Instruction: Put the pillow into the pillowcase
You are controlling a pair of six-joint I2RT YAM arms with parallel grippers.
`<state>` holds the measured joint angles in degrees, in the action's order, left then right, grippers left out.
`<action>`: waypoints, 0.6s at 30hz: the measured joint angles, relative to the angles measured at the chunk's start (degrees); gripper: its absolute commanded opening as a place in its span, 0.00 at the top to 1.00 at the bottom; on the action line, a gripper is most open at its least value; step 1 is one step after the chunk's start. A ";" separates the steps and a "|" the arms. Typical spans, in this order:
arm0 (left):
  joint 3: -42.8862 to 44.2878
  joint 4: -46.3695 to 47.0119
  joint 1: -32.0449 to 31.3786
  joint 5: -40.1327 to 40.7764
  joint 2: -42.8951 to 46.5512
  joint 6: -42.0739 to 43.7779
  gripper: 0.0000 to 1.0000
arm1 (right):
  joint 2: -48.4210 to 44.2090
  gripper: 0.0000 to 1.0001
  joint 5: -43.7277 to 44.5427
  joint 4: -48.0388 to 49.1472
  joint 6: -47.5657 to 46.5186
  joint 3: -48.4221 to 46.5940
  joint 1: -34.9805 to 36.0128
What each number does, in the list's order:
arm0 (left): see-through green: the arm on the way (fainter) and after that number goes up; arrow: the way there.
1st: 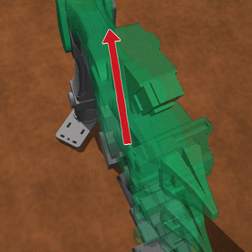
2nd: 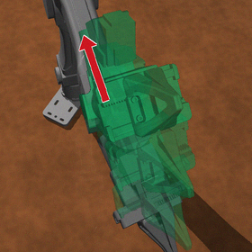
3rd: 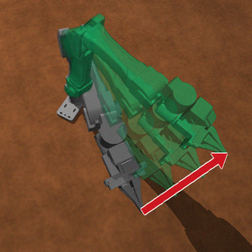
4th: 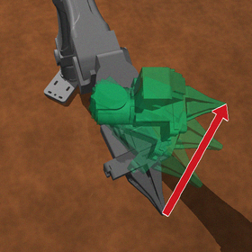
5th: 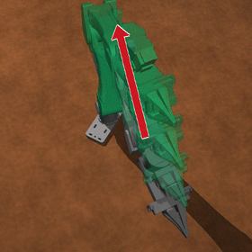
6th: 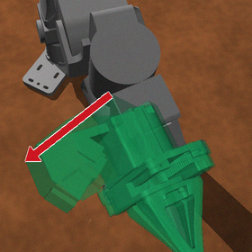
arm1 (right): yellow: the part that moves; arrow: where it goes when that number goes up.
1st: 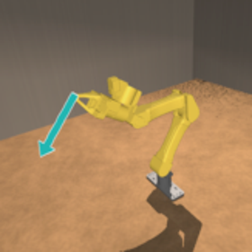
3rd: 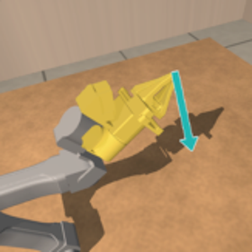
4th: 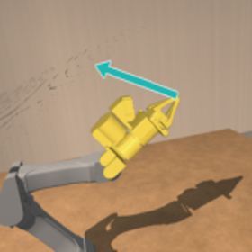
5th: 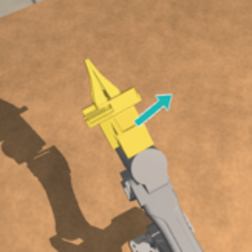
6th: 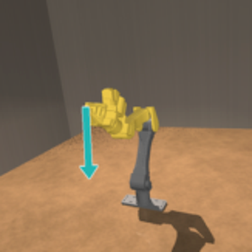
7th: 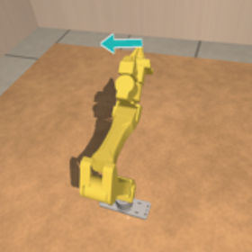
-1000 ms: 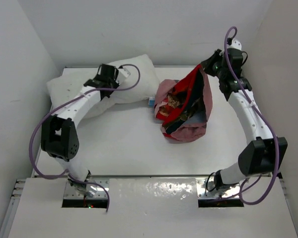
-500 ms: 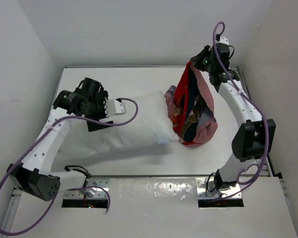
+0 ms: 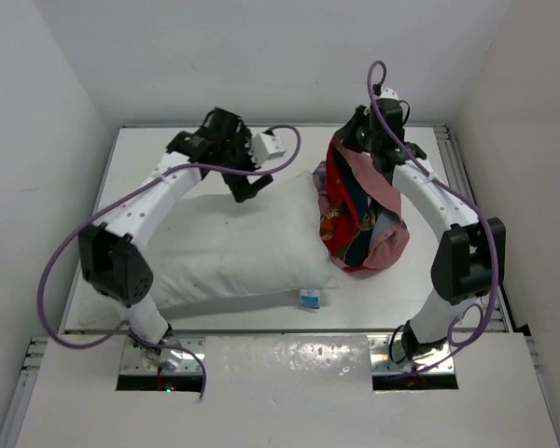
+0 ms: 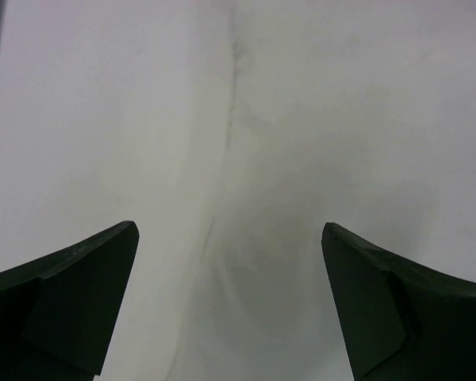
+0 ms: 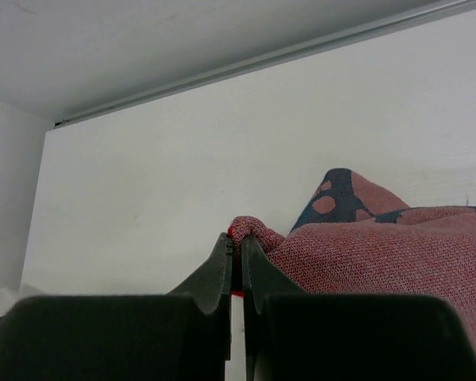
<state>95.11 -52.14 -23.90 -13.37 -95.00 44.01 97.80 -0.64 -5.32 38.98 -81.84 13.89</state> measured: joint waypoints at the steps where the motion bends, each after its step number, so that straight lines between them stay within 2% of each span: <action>1: 1.09 0.70 -0.66 -1.29 -1.77 -1.18 0.00 | 0.00 1.00 0.00 -0.09 0.00 0.28 0.02; 4: 0.57 2.40 -3.78 -4.83 -7.39 -2.47 0.00 | 0.00 1.00 0.02 -0.37 0.02 0.42 -0.24; 8: -6.56 6.16 -6.49 -5.57 -8.31 -2.19 0.00 | 0.17 1.00 0.04 -0.37 0.04 0.39 -0.66; 10: -10.51 8.83 -7.32 -4.94 -8.37 -1.86 0.29 | 0.70 1.00 0.15 -0.59 0.02 0.11 -0.68; 11: -11.80 9.73 -7.50 -4.72 -8.44 -2.01 0.47 | 1.22 1.00 0.35 -1.01 0.00 -0.37 -0.70; 12: -12.68 10.34 -7.52 -4.66 -8.48 -1.99 0.85 | 1.77 1.00 0.44 -1.33 0.00 -0.98 -0.74; 13: -13.09 10.54 -7.52 -4.72 -8.48 -1.73 1.00 | 2.45 1.00 0.55 -1.38 -0.02 -1.64 -0.74; 18: -12.44 10.21 -7.56 -4.57 -8.20 -1.92 1.00 | 4.76 1.00 0.85 -1.44 0.04 -3.37 -0.72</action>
<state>82.67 -41.93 -31.46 -17.93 -103.20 42.09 102.56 0.21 -6.76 39.03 -85.21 13.17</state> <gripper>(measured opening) 0.028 0.011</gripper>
